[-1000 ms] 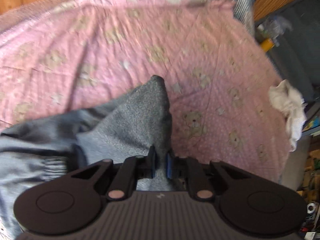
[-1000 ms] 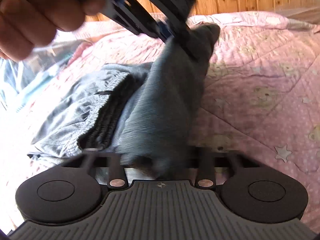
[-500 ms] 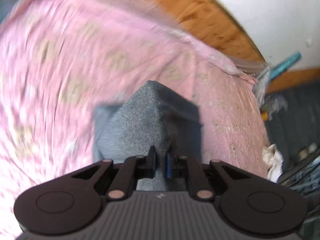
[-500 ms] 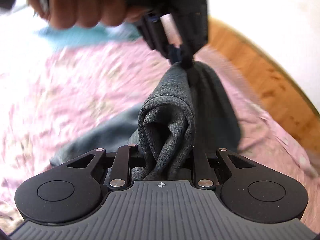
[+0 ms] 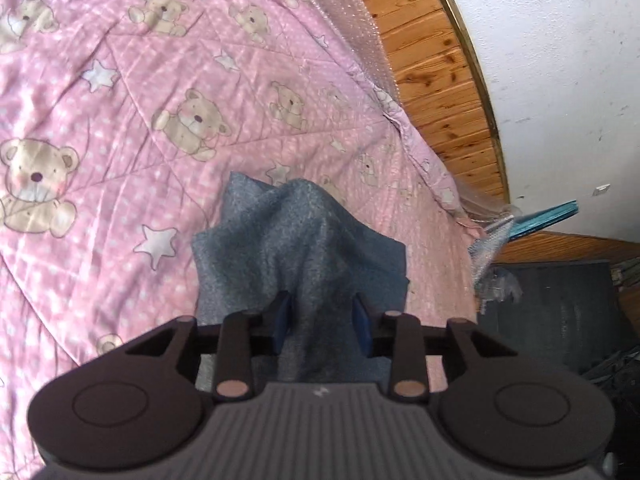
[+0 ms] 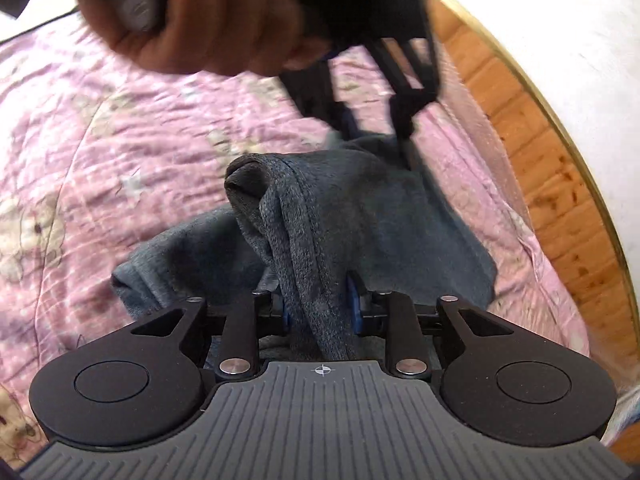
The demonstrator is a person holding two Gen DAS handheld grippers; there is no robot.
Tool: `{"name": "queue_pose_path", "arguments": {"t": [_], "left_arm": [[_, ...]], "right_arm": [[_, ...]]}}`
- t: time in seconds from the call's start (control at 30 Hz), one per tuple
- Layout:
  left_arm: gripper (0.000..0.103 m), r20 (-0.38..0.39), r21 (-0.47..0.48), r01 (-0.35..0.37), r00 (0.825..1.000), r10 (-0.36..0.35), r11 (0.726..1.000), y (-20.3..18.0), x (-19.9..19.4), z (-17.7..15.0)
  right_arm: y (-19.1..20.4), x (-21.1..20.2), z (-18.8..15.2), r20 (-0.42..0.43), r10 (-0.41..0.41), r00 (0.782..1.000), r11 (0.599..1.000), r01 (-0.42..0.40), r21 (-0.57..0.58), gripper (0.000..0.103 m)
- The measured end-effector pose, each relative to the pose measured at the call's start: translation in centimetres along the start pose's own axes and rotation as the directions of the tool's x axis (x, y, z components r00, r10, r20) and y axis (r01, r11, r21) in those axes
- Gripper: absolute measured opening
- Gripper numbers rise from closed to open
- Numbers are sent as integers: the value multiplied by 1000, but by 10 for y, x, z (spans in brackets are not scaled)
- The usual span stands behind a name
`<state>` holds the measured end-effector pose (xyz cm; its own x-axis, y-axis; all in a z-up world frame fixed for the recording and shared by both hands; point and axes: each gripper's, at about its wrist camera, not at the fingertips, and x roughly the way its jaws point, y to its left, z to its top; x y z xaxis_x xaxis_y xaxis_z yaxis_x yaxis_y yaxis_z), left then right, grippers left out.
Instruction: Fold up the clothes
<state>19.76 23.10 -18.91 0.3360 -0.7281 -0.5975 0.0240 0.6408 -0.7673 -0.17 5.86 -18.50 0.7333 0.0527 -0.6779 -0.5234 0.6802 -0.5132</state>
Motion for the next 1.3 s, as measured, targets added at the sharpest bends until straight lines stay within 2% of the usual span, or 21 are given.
{"name": "queue_pose_path", "arguments": {"t": [0.03, 0.1, 0.13, 0.17, 0.23, 0.27, 0.3, 0.33, 0.43, 0.5, 0.6, 0.7, 0.8, 0.83, 0.87, 0.97, 1.0, 1.07, 1.13, 1.17, 1.3], "left_arm": [[32, 0, 2, -17, 1000, 17, 1000, -2, 4, 1], [21, -19, 6, 0, 1000, 0, 1000, -10, 8, 0], [10, -18, 24, 36, 999, -36, 999, -20, 8, 0], [10, -13, 31, 119, 993, -118, 992, -32, 2, 1], [10, -3, 71, 298, 954, -299, 952, -60, -18, 3], [10, -2, 130, 363, 931, -366, 923, -73, -31, 2], [10, -3, 157, 390, 919, -394, 907, -74, -37, 0], [10, 0, 139, 387, 920, -391, 911, -61, -38, 0], [10, 12, -63, 253, 967, -253, 965, 13, -14, 0], [9, 10, -152, 196, 980, -197, 969, 46, -4, -5], [14, 15, -166, 173, 985, -173, 971, 55, -4, -14], [25, 37, -123, 109, 994, -105, 986, 46, -17, -18], [32, 40, -72, 75, 997, -72, 995, 32, -32, -27], [38, 31, -53, 70, 997, -69, 996, 26, -38, -35], [47, 21, -34, 66, 998, -66, 997, 21, -43, -44], [48, 0, 16, 37, 999, -37, 999, 7, -52, -70], [46, 0, 33, 20, 1000, -20, 999, 3, -53, -79], [13, 2, 52, -50, 999, 50, 997, 3, -52, -93], [13, 2, 22, -87, 996, 87, 996, 14, -52, -102], [13, 2, 9, -101, 995, 101, 995, 17, -51, -104], [23, 34, -17, -148, 988, 148, 989, 15, -58, -109]], "right_arm": [[-5, -2, -2, 4, 2, 1000, 1000, -3, 29, 17], [-11, -11, 0, 38, -15, 999, 999, 13, 48, 15], [-14, -19, 1, 61, -30, 998, 998, 26, 51, 14], [-16, -27, 3, 85, -45, 995, 998, 40, 54, 14], [-19, -44, 4, 136, -86, 987, 995, 79, 55, 14], [-19, -51, 4, 163, -112, 980, 993, 105, 50, 14], [-19, -53, 4, 174, -115, 978, 993, 109, 45, 14], [-18, -54, 4, 183, -116, 976, 993, 110, 39, 14], [-4, -31, 5, 132, -40, 990, 999, 42, -13, 14], [8, -13, 3, 93, 6, 996, 998, 0, -64, 14], [7, -11, 0, 82, 50, 995, 996, -43, -82, 20], [2, -28, -1, 100, 135, 986, 990, -131, -42, 43], [-22, -48, -7, 136, 252, 958, 963, -262, 60, 46], [-35, -56, -10, 155, 287, 945, 946, -305, 110, 46], [-49, -61, -13, 180, 311, 933, 924, -342, 173, 47], [-107, -66, -37, 224, 310, 924, 808, -381, 449, 55], [-127, -61, -49, 216, 307, 927, 745, -375, 552, 57], [-150, -28, -80, 159, 350, 923, 585, -348, 733, 59], [-155, 8, -113, 159, 468, 869, 387, -364, 847, 59], [-153, 17, -126, 182, 485, 856, 319, -366, 874, 59], [-161, 24, -148, 264, 482, 836, 188, -393, 900, 59]]}}
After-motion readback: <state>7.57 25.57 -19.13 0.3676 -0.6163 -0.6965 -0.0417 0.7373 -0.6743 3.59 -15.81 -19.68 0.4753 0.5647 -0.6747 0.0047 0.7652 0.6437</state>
